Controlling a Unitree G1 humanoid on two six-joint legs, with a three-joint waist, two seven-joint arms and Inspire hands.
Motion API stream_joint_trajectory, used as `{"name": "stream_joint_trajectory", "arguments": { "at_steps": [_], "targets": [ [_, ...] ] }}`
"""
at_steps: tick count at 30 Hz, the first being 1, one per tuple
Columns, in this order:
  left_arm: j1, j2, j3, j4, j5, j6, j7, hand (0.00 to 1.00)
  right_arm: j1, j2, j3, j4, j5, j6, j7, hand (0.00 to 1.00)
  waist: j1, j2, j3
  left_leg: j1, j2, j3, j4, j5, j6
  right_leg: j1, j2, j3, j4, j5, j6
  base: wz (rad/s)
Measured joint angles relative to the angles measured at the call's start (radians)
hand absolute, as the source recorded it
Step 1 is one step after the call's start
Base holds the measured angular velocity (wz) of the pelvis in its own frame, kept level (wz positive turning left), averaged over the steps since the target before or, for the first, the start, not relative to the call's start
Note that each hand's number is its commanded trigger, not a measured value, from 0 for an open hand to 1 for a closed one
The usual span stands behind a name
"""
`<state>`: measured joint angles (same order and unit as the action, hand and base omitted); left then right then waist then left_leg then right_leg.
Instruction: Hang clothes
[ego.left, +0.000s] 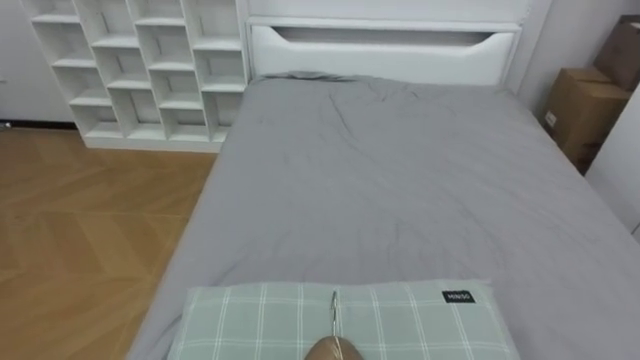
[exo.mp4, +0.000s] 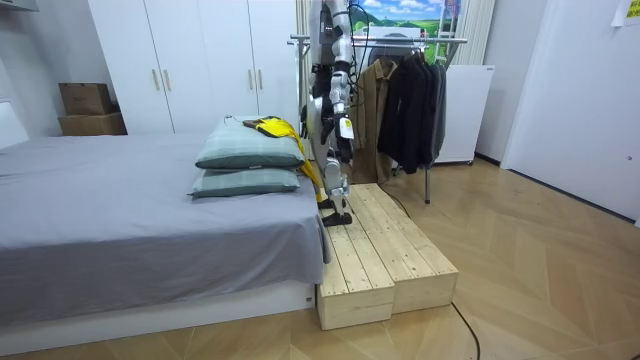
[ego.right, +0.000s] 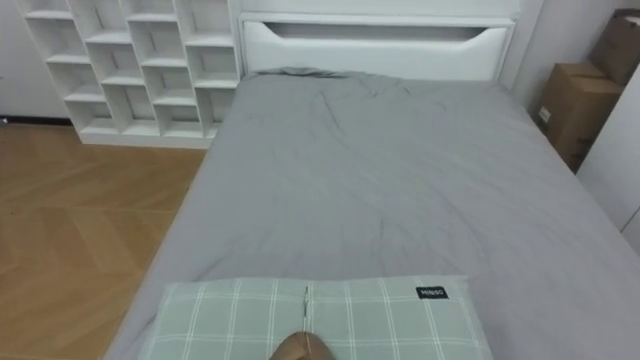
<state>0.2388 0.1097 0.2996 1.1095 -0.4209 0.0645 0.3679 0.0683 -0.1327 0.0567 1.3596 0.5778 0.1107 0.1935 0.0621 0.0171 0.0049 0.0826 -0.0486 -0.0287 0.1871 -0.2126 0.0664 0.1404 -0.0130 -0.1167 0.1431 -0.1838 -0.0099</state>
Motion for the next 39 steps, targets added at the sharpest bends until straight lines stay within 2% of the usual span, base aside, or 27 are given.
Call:
{"name": "stream_joint_trajectory", "arguments": {
  "at_steps": [5,10,13,17,21,22,24,25,27,30,31,32,34,37,38,39],
  "targets": [
    [0.019,-0.005,0.000,-0.064,0.025,-0.002,0.113,0.00,0.000,-0.018,-0.001,-0.004,-0.003,0.000,-0.007,0.00,-0.001,0.018,0.0051,-0.002,-0.001,-0.003,0.010,0.000,0.000,-0.006,-0.001,-0.002,0.005,0.000,0.000,0.02],
    [0.044,-0.007,-0.008,-0.148,0.140,-0.032,0.213,0.00,0.002,-0.022,0.000,-0.006,-0.002,-0.013,-0.024,0.00,0.000,0.019,0.0023,-0.006,-0.001,-0.002,0.010,0.001,-0.001,-0.011,-0.002,-0.007,0.007,-0.002,-0.001,0.00],
    [0.036,-0.006,-0.009,-0.148,0.223,-0.055,0.254,0.00,0.002,-0.023,0.000,-0.003,-0.005,-0.029,-0.039,0.00,-0.005,0.011,-0.0037,-0.005,-0.005,-0.012,0.011,0.001,-0.001,-0.001,-0.002,-0.011,0.004,-0.002,-0.001,0.06],
    [0.024,-0.006,-0.013,-0.147,0.282,-0.072,0.286,0.00,0.001,-0.022,-0.004,0.000,-0.041,-0.032,-0.037,0.00,-0.025,0.001,-0.0054,0.006,-0.015,-0.031,0.011,0.001,-0.001,0.015,-0.004,-0.024,-0.009,-0.002,0.000,0.14],
    [0.015,-0.006,-0.054,-0.148,0.453,-0.081,0.319,0.00,0.000,-0.021,-0.002,-0.004,-0.073,-0.049,-0.039,0.00,-0.030,-0.003,-0.0061,0.002,-0.015,-0.033,0.010,0.001,-0.001,0.018,-0.003,-0.025,-0.009,-0.002,0.000,0.01],
    [0.006,-0.005,-0.060,-0.157,0.500,-0.081,0.332,0.00,-0.001,-0.021,0.000,-0.004,-0.076,-0.050,-0.039,0.00,-0.033,0.000,-0.0080,-0.003,-0.016,-0.037,0.014,0.001,-0.001,0.016,-0.003,-0.029,-0.009,-0.002,0.000,0.08],
    [-0.002,-0.004,-0.080,-0.186,0.550,-0.085,0.346,0.00,-0.003,-0.022,-0.001,-0.004,-0.087,-0.050,-0.038,0.00,-0.034,-0.004,-0.0053,-0.004,-0.016,-0.041,0.016,0.001,-0.001,0.013,-0.004,-0.034,-0.009,-0.002,0.000,0.07],
    [-0.003,-0.003,-0.097,-0.215,0.572,-0.087,0.349,0.00,-0.008,-0.022,0.000,-0.004,-0.095,-0.052,-0.038,0.00,-0.035,0.001,-0.0074,-0.005,-0.017,-0.042,0.017,0.001,-0.001,0.013,-0.004,-0.034,-0.010,-0.002,0.000,0.00],
    [-0.014,-0.001,-0.119,-0.238,0.609,-0.099,0.355,0.00,-0.012,-0.023,0.001,-0.005,-0.095,-0.057,-0.038,0.00,-0.035,-0.001,-0.0043,-0.007,-0.017,-0.042,0.017,0.001,-0.001,0.011,-0.004,-0.034,-0.010,-0.002,0.000,0.00],
    [-0.025,0.000,-0.123,-0.298,0.699,-0.103,0.386,0.00,-0.013,-0.023,0.000,-0.011,-0.095,-0.069,-0.032,0.00,-0.046,0.005,-0.0081,-0.019,-0.017,-0.047,0.018,0.003,-0.003,0.000,-0.004,-0.038,-0.009,-0.002,0.000,0.03],
    [-0.033,0.001,-0.123,-0.300,0.717,-0.109,0.397,0.00,-0.013,-0.023,0.000,-0.012,-0.095,-0.070,-0.029,0.00,-0.050,0.005,-0.0081,-0.021,-0.017,-0.050,0.018,0.004,-0.003,-0.001,-0.005,-0.041,-0.009,-0.002,0.000,0.10],
    [-0.044,0.003,-0.124,-0.302,0.746,-0.118,0.414,0.00,-0.013,-0.023,0.000,-0.016,-0.095,-0.071,-0.027,0.00,-0.056,-0.002,-0.0047,-0.021,-0.017,-0.053,0.017,0.005,-0.003,-0.001,-0.005,-0.044,-0.009,-0.002,0.000,0.07],
    [-0.051,0.005,-0.142,-0.331,0.797,-0.123,0.435,0.00,-0.011,-0.023,0.001,-0.028,-0.105,-0.082,-0.026,0.00,-0.061,0.002,-0.0084,-0.019,-0.017,-0.053,0.017,0.005,-0.003,-0.001,-0.005,-0.047,-0.009,-0.002,0.000,0.00],
    [-0.058,0.015,-0.188,-0.366,0.855,-0.144,0.454,0.00,-0.010,-0.024,0.002,-0.029,-0.112,-0.099,-0.028,0.00,-0.061,0.001,-0.0077,-0.017,-0.016,-0.053,0.015,0.005,-0.003,-0.001,-0.004,-0.047,-0.009,-0.002,0.000,0.00],
    [-0.061,0.018,-0.197,-0.366,0.868,-0.148,0.454,0.00,-0.010,-0.025,0.002,-0.029,-0.113,-0.099,-0.028,0.00,-0.061,0.006,-0.0051,-0.016,-0.016,-0.053,0.015,0.004,-0.004,0.000,-0.004,-0.047,-0.009,-0.002,0.000,0.00],
    [-0.067,0.020,-0.208,-0.366,0.890,-0.153,0.454,0.00,-0.010,-0.026,0.002,-0.029,-0.116,-0.100,-0.028,0.00,-0.061,-0.001,-0.0072,-0.015,-0.016,-0.053,0.015,0.004,-0.004,0.000,-0.004,-0.047,-0.009,-0.002,0.000,0.00]
  ]
}}
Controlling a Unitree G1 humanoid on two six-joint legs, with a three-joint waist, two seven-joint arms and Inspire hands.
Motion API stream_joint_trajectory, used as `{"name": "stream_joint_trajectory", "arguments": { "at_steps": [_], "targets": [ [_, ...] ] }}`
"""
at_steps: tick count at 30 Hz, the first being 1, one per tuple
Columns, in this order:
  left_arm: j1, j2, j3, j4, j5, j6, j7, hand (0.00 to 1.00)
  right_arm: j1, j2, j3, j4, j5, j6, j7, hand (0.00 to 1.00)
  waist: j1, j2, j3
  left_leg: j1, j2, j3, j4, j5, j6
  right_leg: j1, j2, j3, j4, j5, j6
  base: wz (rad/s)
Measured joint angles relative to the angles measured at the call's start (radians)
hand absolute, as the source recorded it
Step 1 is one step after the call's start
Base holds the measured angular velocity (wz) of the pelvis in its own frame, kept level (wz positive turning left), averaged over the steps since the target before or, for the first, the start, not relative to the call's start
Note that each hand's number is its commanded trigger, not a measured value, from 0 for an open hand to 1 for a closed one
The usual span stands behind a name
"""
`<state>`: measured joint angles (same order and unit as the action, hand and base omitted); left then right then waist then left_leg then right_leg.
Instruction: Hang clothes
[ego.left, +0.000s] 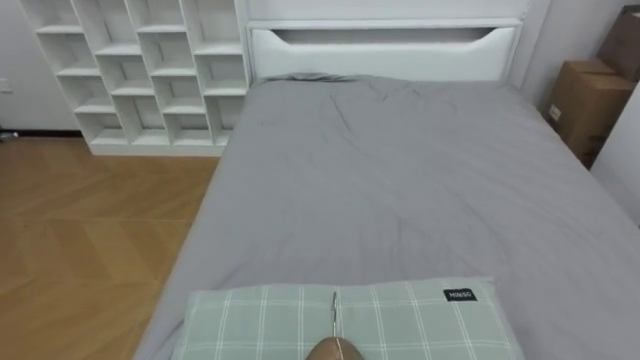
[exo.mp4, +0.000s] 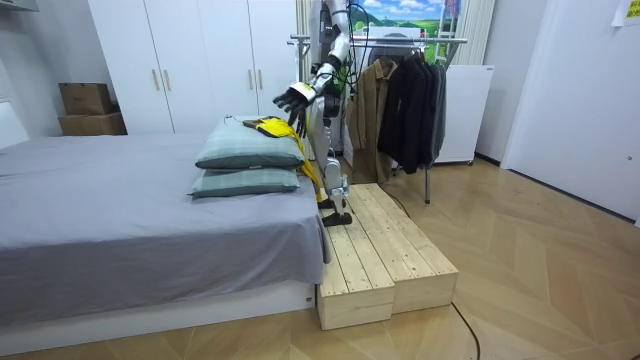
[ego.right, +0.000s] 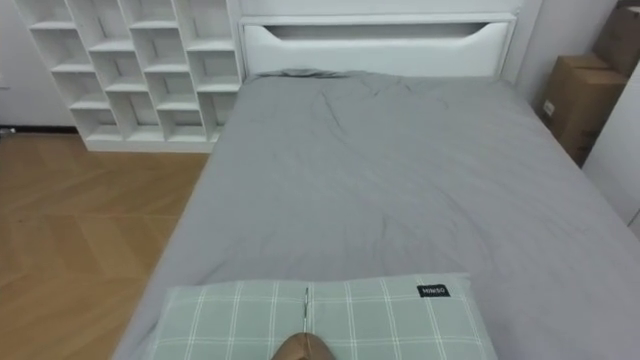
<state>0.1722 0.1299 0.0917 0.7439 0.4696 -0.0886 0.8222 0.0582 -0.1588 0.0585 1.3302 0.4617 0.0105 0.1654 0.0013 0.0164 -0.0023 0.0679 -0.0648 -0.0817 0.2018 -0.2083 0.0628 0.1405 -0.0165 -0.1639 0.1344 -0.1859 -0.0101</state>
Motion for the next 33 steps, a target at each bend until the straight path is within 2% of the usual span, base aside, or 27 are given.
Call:
{"name": "stream_joint_trajectory", "arguments": {
  "at_steps": [1,5,15,18,25,33],
  "targets": [
    [-0.006,0.000,-0.007,0.000,0.014,-0.003,0.000,0.00,0.001,0.000,0.000,0.000,0.000,0.000,0.000,0.00,0.000,0.006,0.0035,0.001,0.000,0.000,-0.003,0.000,0.000,0.001,0.000,0.000,0.000,0.000,0.000,0.00],
    [-0.011,0.002,-0.023,0.000,0.030,-0.005,0.000,0.00,0.002,-0.001,0.000,-0.002,0.000,0.000,0.001,0.00,0.000,0.003,0.0058,0.005,0.000,0.000,-0.005,0.000,0.000,-0.001,0.000,0.000,0.000,0.000,0.000,0.00],
    [-0.015,0.006,-0.027,-0.009,0.082,-0.006,0.000,0.00,-0.001,0.000,-0.001,-0.001,-0.001,-0.009,0.036,0.00,-0.024,0.007,0.0063,0.009,0.002,0.000,-0.006,0.000,0.000,0.002,0.000,0.000,-0.001,0.000,0.000,0.00],
    [-0.024,0.007,-0.028,-0.022,0.095,-0.022,0.000,0.00,-0.001,0.000,-0.002,0.003,-0.004,-0.010,0.036,0.00,-0.029,0.011,0.0071,0.010,0.002,0.001,-0.006,0.000,0.000,0.002,0.000,0.001,-0.001,0.000,0.000,-0.01],
    [-0.031,0.015,-0.062,-0.028,0.332,-0.023,0.004,0.00,0.002,-0.003,0.009,0.003,-0.008,-0.010,0.042,0.00,-0.033,0.010,0.0052,0.011,0.003,0.021,-0.007,0.000,0.000,-0.004,0.001,0.020,0.001,0.000,0.000,-0.08],
    [-0.032,0.014,-0.086,-0.029,0.420,-0.003,0.004,0.00,-0.002,-0.006,0.018,-0.001,-0.028,-0.011,0.058,0.00,-0.050,0.006,0.0028,0.014,0.005,0.034,-0.015,0.000,0.000,-0.010,0.003,0.035,0.002,0.000,0.000,-0.05]
  ]
}}
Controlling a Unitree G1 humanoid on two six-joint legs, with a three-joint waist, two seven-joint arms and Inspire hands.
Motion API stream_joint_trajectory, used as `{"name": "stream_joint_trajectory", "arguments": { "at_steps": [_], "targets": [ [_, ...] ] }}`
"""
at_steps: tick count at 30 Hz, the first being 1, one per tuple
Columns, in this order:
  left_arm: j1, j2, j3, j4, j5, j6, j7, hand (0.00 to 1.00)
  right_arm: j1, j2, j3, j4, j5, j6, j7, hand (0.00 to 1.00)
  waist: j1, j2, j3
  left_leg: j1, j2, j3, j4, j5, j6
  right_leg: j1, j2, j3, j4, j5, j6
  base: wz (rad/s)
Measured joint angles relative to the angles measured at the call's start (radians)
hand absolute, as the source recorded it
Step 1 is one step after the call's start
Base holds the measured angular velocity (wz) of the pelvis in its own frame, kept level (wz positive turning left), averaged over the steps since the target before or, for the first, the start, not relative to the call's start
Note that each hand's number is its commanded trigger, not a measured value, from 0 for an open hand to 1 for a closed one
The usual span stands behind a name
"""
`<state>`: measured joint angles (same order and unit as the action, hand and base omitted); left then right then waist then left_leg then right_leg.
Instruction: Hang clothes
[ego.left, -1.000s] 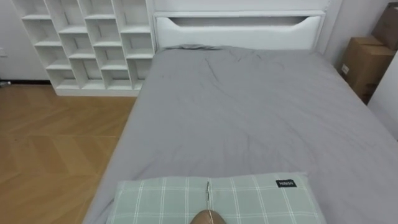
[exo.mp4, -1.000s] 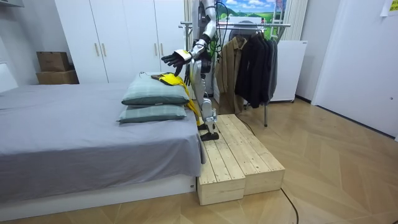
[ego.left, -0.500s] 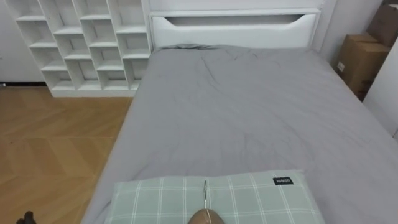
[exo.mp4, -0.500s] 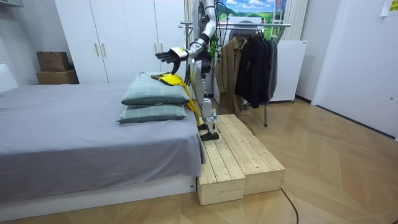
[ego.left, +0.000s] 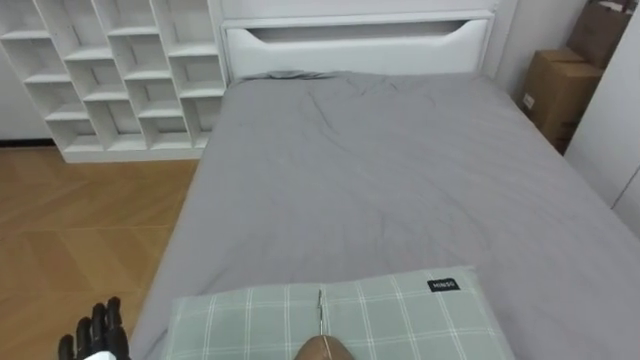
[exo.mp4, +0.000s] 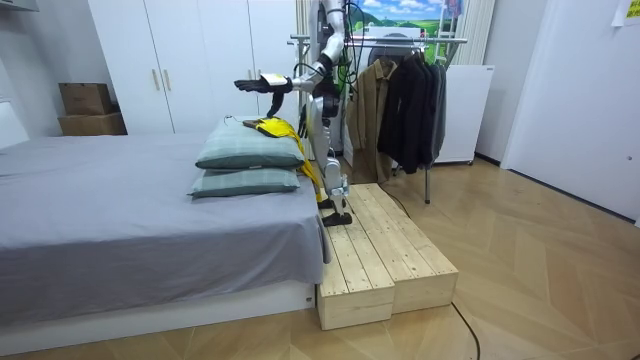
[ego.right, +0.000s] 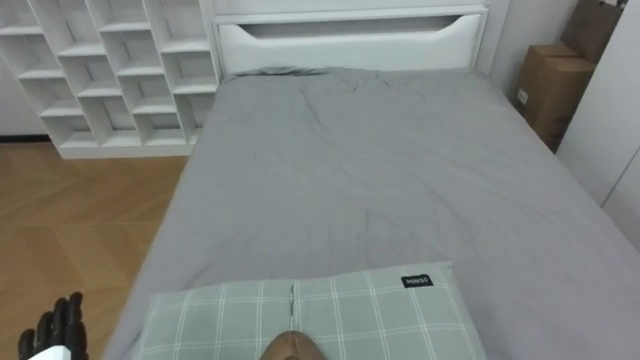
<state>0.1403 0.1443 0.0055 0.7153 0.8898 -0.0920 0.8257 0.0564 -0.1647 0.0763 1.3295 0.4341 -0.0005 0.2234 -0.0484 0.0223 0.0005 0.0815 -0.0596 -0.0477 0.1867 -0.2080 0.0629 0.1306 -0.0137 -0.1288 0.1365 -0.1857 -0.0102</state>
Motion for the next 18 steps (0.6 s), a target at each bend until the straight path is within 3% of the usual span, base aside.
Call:
{"name": "stream_joint_trajectory", "arguments": {
  "at_steps": [18],
  "targets": [
    [-0.002,0.000,-0.071,0.000,0.023,0.018,-0.037,0.00,-0.005,-0.002,0.000,-0.002,-0.007,-0.005,0.008,0.00,-0.005,0.004,-0.0005,0.001,0.011,0.030,-0.005,0.000,0.000,-0.011,0.003,0.040,0.010,0.001,0.000,-0.04]
  ]
}}
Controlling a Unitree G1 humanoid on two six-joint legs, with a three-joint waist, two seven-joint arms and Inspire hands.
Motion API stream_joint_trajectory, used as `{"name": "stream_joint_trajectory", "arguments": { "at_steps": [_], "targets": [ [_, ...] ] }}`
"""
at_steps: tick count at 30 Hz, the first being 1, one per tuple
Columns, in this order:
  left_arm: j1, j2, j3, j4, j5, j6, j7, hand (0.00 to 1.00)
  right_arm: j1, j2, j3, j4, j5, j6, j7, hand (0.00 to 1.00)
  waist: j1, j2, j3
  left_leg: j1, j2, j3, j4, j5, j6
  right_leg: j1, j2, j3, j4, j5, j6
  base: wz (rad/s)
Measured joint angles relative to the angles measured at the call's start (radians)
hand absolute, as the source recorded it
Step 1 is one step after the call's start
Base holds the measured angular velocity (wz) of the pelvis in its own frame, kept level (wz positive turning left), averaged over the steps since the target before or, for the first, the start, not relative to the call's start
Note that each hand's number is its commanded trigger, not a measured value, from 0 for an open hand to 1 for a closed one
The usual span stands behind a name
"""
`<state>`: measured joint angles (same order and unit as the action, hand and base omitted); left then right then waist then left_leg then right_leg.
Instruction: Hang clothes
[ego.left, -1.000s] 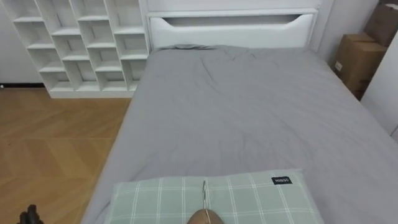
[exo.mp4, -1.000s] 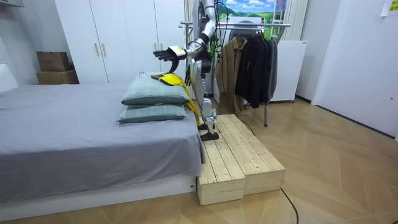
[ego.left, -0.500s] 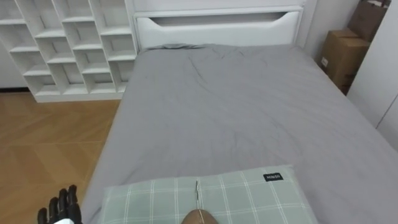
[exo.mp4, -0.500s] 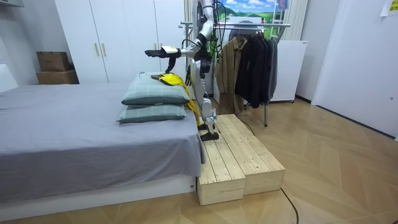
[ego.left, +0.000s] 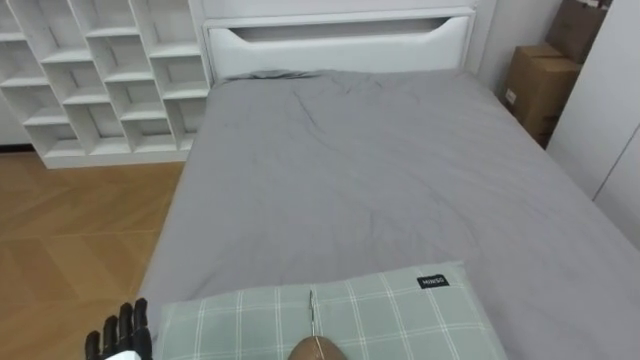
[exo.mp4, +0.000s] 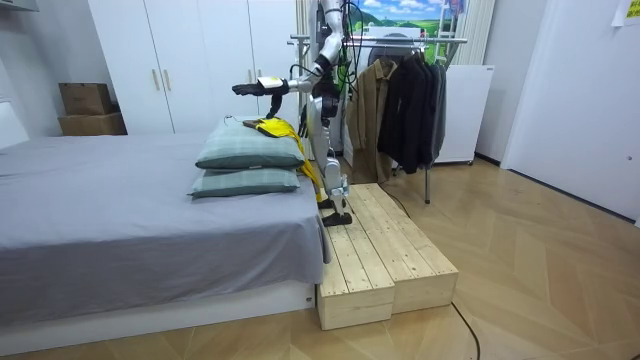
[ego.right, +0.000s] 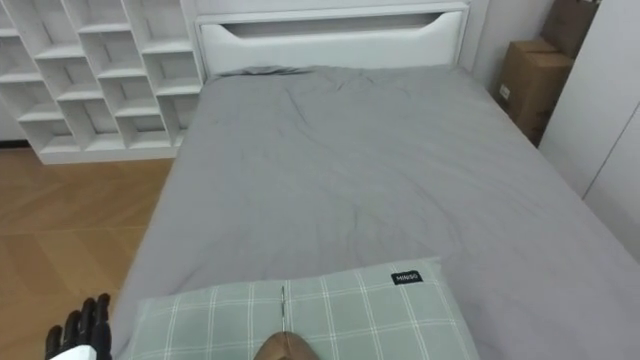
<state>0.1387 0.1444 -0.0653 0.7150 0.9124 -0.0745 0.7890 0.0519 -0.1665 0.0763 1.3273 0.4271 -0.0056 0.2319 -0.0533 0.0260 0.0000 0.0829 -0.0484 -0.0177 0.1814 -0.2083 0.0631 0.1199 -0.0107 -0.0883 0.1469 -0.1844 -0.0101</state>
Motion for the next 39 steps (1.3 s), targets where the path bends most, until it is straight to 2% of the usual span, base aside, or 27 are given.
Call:
{"name": "stream_joint_trajectory", "arguments": {
  "at_steps": [3,6,12,16,21,27,31,39],
  "targets": [
    [-0.009,0.000,-0.009,-0.001,-0.001,0.000,-0.013,0.00,0.000,-0.002,0.000,0.000,0.002,-0.007,0.000,0.00,-0.004,0.007,0.0030,0.000,0.001,0.007,0.000,0.000,0.000,-0.003,0.000,0.006,0.004,0.000,0.000,-0.08],
    [-0.029,0.001,-0.031,-0.001,-0.001,-0.004,-0.014,0.00,-0.002,-0.003,0.000,0.000,0.001,-0.009,0.000,0.00,-0.005,0.011,0.0020,0.002,0.001,0.011,-0.002,0.000,0.000,-0.002,0.000,0.011,0.006,0.000,0.000,-0.03],
    [-0.034,0.003,-0.037,-0.079,-0.002,-0.028,-0.046,0.00,-0.004,-0.004,0.000,0.001,-0.008,-0.021,0.002,0.00,-0.018,0.016,0.0042,0.016,0.002,0.017,-0.012,0.000,0.000,-0.002,0.002,0.018,0.004,0.000,0.000,-0.03],
    [-0.034,0.003,-0.037,-0.134,-0.001,-0.043,-0.070,0.00,-0.006,-0.004,0.000,0.001,-0.020,-0.028,0.002,0.00,-0.023,0.014,0.0056,0.017,0.004,0.031,-0.013,0.000,0.000,-0.003,0.003,0.030,0.004,0.000,0.000,-0.08],
    [-0.034,0.003,-0.039,-0.145,-0.001,-0.058,-0.104,0.00,-0.009,-0.003,-0.001,0.001,-0.040,-0.041,0.002,0.00,-0.027,0.014,0.0049,0.016,0.005,0.037,-0.014,0.000,0.000,-0.006,0.003,0.034,0.004,0.000,0.000,-0.04],
    [-0.034,0.004,-0.041,-0.146,0.001,-0.059,-0.131,0.00,-0.009,-0.002,-0.001,0.002,-0.043,-0.049,0.003,0.00,-0.027,0.011,0.0053,0.015,0.005,0.036,-0.015,0.000,0.000,-0.011,0.003,0.031,0.005,0.001,0.000,0.00],
    [-0.034,0.007,-0.085,-0.146,0.001,-0.059,-0.151,0.00,-0.014,-0.002,0.001,0.006,-0.043,-0.048,0.010,0.00,-0.028,0.007,0.0070,0.008,0.003,0.036,-0.016,0.000,0.000,-0.017,0.003,0.031,0.005,0.001,0.000,0.00],
    [-0.038,0.009,-0.138,-0.146,-0.006,-0.053,-0.225,0.00,-0.021,0.000,0.021,0.006,-0.038,-0.045,0.010,0.00,-0.035,0.003,0.0026,-0.006,0.003,0.037,-0.014,0.000,0.000,-0.024,0.005,0.031,0.006,0.001,0.000,0.00]
  ]
}}
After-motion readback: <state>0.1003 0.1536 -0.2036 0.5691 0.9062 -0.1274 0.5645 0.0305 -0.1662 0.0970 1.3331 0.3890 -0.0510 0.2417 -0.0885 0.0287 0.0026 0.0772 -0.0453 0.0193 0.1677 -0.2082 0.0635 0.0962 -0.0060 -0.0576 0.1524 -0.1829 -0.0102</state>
